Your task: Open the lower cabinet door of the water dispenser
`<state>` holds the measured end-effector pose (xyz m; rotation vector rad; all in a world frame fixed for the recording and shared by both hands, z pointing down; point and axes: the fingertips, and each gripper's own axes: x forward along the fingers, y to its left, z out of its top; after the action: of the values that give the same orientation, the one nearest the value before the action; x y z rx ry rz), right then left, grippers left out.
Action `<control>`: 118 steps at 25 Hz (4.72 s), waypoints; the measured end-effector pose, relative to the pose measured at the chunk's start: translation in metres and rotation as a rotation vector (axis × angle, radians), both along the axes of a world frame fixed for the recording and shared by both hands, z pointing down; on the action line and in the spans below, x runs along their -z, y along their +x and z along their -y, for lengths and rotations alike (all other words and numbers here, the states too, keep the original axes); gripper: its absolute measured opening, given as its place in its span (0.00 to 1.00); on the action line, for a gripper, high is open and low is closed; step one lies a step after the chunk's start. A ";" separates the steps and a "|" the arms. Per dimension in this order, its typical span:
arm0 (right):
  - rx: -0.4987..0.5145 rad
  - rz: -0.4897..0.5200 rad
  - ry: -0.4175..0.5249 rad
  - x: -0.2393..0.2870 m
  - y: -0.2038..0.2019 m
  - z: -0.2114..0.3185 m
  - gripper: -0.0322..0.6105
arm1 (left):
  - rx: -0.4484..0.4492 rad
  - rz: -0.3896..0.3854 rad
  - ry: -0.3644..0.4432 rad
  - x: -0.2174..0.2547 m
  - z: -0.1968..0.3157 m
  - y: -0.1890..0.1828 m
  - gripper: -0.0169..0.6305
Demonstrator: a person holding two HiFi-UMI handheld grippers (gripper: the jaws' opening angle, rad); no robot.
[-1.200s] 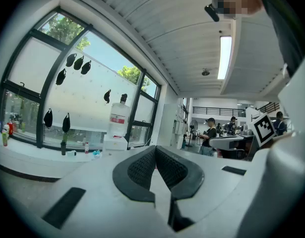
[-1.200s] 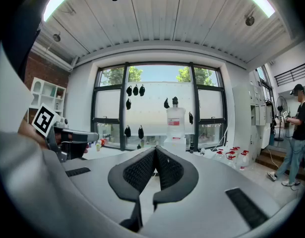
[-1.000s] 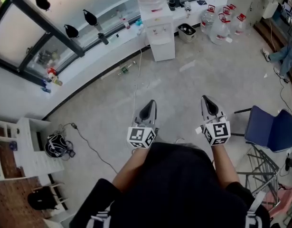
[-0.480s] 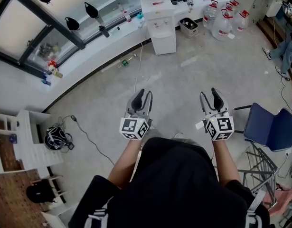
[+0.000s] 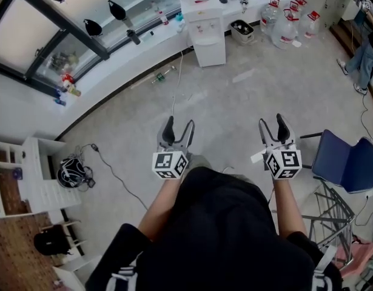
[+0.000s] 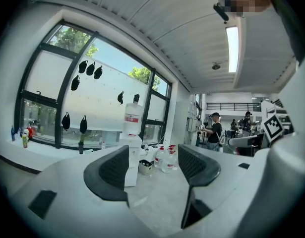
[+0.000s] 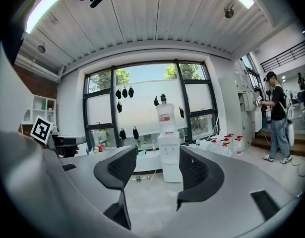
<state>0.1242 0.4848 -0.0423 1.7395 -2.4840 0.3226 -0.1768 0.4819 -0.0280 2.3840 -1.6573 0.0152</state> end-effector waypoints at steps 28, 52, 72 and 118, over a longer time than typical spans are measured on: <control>0.027 -0.116 -0.195 -0.056 -0.089 0.206 0.42 | 0.028 -0.059 -0.138 -0.071 0.220 -0.087 0.47; -0.051 -0.133 -0.206 -0.036 -0.153 0.412 0.42 | -0.131 -0.112 -0.123 -0.059 0.413 -0.127 0.47; 0.117 -0.073 -0.153 -0.036 -0.076 0.546 0.42 | -0.068 -0.085 -0.098 -0.045 0.525 -0.002 0.47; 0.073 0.040 -0.325 -0.244 -0.037 0.639 0.42 | -0.248 -0.019 -0.242 -0.202 0.615 0.064 0.47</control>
<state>0.0867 -0.1541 0.2022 1.5232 -2.3506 0.7147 -0.1128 -0.1331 0.1743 2.3746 -1.2607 0.2220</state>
